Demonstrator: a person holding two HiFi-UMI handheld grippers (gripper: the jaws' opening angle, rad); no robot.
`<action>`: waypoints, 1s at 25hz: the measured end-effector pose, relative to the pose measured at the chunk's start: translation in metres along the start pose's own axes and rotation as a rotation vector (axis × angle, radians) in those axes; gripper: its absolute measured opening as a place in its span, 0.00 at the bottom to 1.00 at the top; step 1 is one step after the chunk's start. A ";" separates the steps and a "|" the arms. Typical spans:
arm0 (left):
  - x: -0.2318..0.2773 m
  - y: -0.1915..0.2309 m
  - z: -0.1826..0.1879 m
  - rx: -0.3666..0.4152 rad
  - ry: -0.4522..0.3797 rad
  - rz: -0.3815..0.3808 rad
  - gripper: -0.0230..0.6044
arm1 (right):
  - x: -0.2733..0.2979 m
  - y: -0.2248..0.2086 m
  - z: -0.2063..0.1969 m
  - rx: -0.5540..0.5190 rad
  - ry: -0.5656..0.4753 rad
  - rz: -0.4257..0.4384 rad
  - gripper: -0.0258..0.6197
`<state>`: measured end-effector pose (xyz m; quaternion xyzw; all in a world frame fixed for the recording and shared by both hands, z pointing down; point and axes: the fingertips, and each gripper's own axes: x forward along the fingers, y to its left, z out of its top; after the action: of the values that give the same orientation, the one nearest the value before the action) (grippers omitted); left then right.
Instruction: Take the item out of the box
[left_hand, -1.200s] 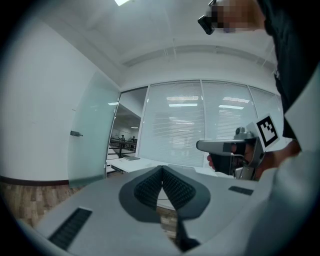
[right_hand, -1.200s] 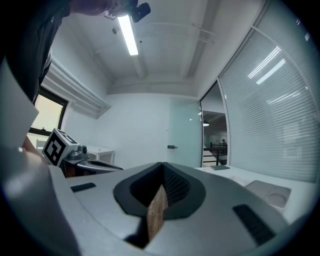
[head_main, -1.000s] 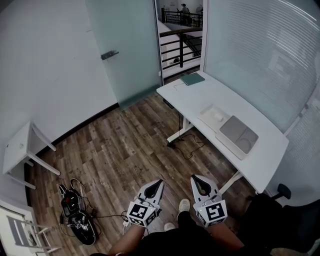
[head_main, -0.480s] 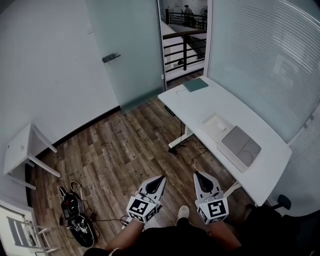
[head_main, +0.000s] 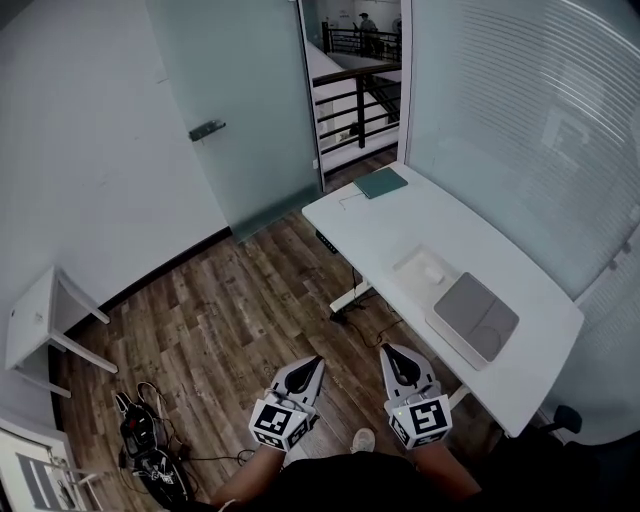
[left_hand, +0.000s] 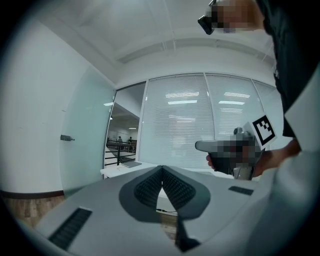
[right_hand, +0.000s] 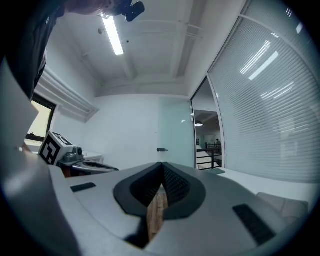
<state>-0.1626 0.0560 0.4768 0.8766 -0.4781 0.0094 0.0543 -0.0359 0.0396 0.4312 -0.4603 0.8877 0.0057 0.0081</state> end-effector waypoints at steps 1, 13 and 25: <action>0.008 0.000 0.001 0.008 0.003 -0.002 0.06 | 0.004 -0.007 0.000 -0.002 -0.001 -0.002 0.05; 0.093 0.003 0.006 -0.002 0.003 -0.016 0.06 | 0.028 -0.093 -0.002 0.004 0.002 -0.041 0.05; 0.131 0.011 0.016 -0.023 -0.014 -0.006 0.06 | 0.039 -0.137 -0.010 0.031 -0.004 -0.054 0.05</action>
<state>-0.1015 -0.0616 0.4713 0.8773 -0.4760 -0.0024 0.0610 0.0534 -0.0717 0.4405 -0.4841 0.8748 -0.0077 0.0171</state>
